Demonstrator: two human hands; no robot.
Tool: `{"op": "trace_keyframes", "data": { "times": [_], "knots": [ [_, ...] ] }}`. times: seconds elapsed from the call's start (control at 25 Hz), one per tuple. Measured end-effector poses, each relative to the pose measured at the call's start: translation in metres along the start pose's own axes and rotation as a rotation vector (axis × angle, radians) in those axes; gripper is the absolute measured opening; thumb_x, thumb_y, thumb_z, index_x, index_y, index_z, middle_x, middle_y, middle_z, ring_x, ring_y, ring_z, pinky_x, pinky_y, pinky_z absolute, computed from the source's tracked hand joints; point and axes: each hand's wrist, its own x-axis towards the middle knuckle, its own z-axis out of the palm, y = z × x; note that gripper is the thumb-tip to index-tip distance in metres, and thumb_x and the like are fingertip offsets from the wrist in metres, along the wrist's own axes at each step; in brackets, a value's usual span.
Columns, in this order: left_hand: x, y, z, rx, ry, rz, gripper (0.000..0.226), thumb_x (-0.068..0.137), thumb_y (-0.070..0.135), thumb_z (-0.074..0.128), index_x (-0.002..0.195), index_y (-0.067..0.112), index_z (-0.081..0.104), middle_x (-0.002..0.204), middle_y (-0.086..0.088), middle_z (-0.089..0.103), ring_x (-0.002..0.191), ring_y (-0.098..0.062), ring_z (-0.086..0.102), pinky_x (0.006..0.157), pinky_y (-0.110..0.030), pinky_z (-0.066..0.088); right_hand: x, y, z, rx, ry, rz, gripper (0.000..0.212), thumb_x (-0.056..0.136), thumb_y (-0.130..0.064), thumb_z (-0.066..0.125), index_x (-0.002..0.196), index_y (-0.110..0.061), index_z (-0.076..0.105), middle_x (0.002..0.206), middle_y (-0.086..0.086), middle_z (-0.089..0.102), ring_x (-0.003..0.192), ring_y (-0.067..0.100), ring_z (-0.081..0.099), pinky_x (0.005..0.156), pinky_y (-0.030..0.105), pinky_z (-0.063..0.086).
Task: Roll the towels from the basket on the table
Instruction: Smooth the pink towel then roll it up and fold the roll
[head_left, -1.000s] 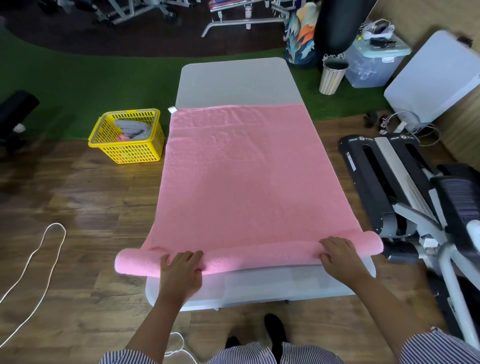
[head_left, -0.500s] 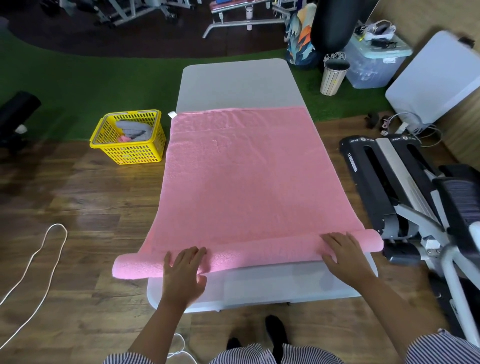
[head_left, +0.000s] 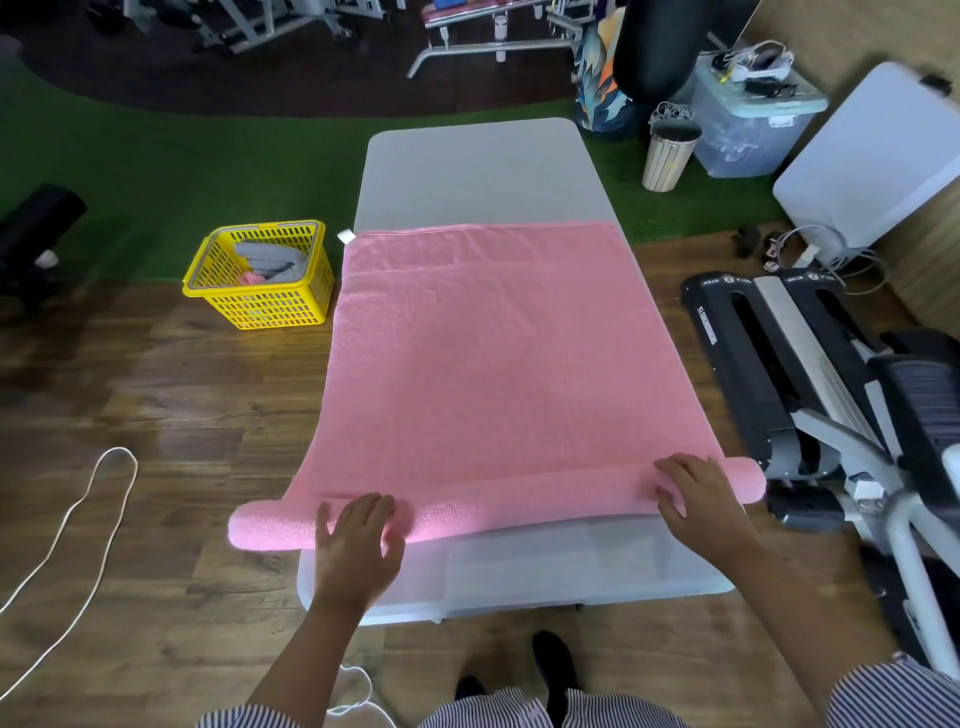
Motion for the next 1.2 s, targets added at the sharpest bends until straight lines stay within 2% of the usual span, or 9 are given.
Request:
{"op": "trace_keyframes", "data": {
  "times": [0.08, 0.2, 0.32, 0.44, 0.56, 0.68, 0.92, 1.12, 1.2],
  "knots": [
    [-0.003, -0.002, 0.006, -0.002, -0.007, 0.012, 0.036, 0.072, 0.030, 0.050, 0.100, 0.015, 0.066, 0.102, 0.001, 0.069, 0.097, -0.020, 0.066, 0.097, -0.061, 0.038, -0.006, 0.004, 0.007, -0.005, -0.025, -0.016, 0.045, 0.079, -0.029, 0.040, 0.108, -0.005, 0.064, 0.106, 0.009, 0.063, 0.102, 0.025, 0.054, 0.098, 0.055, 0.037],
    [-0.004, -0.003, 0.007, -0.002, -0.031, 0.061, 0.054, 0.056, 0.018, 0.076, 0.107, 0.020, 0.059, 0.103, 0.001, 0.068, 0.095, -0.019, 0.067, 0.094, -0.061, 0.040, -0.005, 0.008, 0.006, -0.021, -0.086, -0.043, 0.042, 0.074, -0.025, 0.054, 0.109, -0.004, 0.065, 0.105, 0.009, 0.065, 0.103, 0.024, 0.053, 0.096, 0.058, 0.040],
    [-0.001, -0.005, 0.000, 0.006, -0.027, 0.063, 0.044, 0.061, 0.018, 0.063, 0.104, 0.023, 0.058, 0.092, 0.004, 0.071, 0.082, -0.018, 0.069, 0.085, -0.053, 0.046, 0.002, 0.007, 0.004, -0.031, -0.132, -0.029, 0.027, 0.071, -0.011, 0.060, 0.096, -0.004, 0.068, 0.087, 0.009, 0.068, 0.079, 0.030, 0.062, 0.081, 0.052, 0.052],
    [0.005, -0.009, -0.003, 0.041, -0.042, 0.080, 0.037, 0.059, 0.019, 0.053, 0.095, 0.021, 0.063, 0.079, 0.005, 0.070, 0.070, -0.019, 0.068, 0.076, -0.050, 0.048, 0.005, 0.003, 0.001, -0.034, -0.186, -0.066, 0.033, 0.078, -0.023, 0.040, 0.085, -0.004, 0.067, 0.072, 0.008, 0.064, 0.066, 0.030, 0.057, 0.067, 0.041, 0.051],
    [0.009, -0.010, -0.003, 0.057, 0.010, 0.080, 0.037, 0.063, 0.014, 0.058, 0.098, 0.019, 0.064, 0.090, 0.003, 0.071, 0.083, -0.019, 0.069, 0.084, -0.055, 0.047, 0.009, 0.002, -0.002, -0.024, -0.134, -0.089, 0.018, 0.076, -0.013, 0.058, 0.089, -0.005, 0.066, 0.081, 0.009, 0.064, 0.075, 0.030, 0.058, 0.078, 0.042, 0.047],
    [0.004, -0.005, 0.003, 0.043, 0.055, 0.151, 0.052, 0.064, -0.003, 0.070, 0.110, 0.019, 0.060, 0.108, 0.000, 0.068, 0.101, -0.019, 0.065, 0.094, -0.054, 0.043, 0.006, 0.001, -0.001, -0.008, -0.002, -0.077, 0.025, 0.068, 0.007, 0.071, 0.090, -0.005, 0.066, 0.090, 0.009, 0.064, 0.084, 0.029, 0.061, 0.096, 0.054, 0.042],
    [-0.001, 0.004, 0.009, 0.019, -0.006, 0.103, 0.065, 0.050, 0.003, 0.082, 0.111, 0.015, 0.064, 0.108, 0.000, 0.067, 0.104, -0.020, 0.064, 0.098, -0.059, 0.042, -0.013, 0.008, 0.009, 0.005, -0.147, -0.040, 0.042, 0.075, -0.008, 0.063, 0.116, -0.009, 0.062, 0.118, 0.009, 0.061, 0.119, 0.030, 0.051, 0.108, 0.055, 0.027],
    [-0.007, 0.009, 0.013, 0.036, 0.000, 0.083, 0.061, 0.053, -0.005, 0.077, 0.110, 0.012, 0.064, 0.105, -0.002, 0.068, 0.101, -0.021, 0.064, 0.101, -0.057, 0.038, 0.002, 0.002, -0.004, 0.000, -0.178, -0.017, 0.032, 0.074, -0.017, 0.047, 0.094, -0.010, 0.070, 0.081, 0.005, 0.069, 0.076, 0.028, 0.063, 0.091, 0.053, 0.047],
    [-0.008, 0.008, 0.013, 0.039, 0.013, 0.082, 0.060, 0.053, -0.003, 0.077, 0.111, 0.011, 0.066, 0.107, -0.003, 0.068, 0.102, -0.021, 0.064, 0.101, -0.056, 0.038, 0.007, 0.001, -0.006, -0.028, -0.213, -0.026, 0.030, 0.075, -0.016, 0.047, 0.093, -0.010, 0.070, 0.081, 0.004, 0.069, 0.077, 0.027, 0.063, 0.096, 0.052, 0.043]
  ]
}}
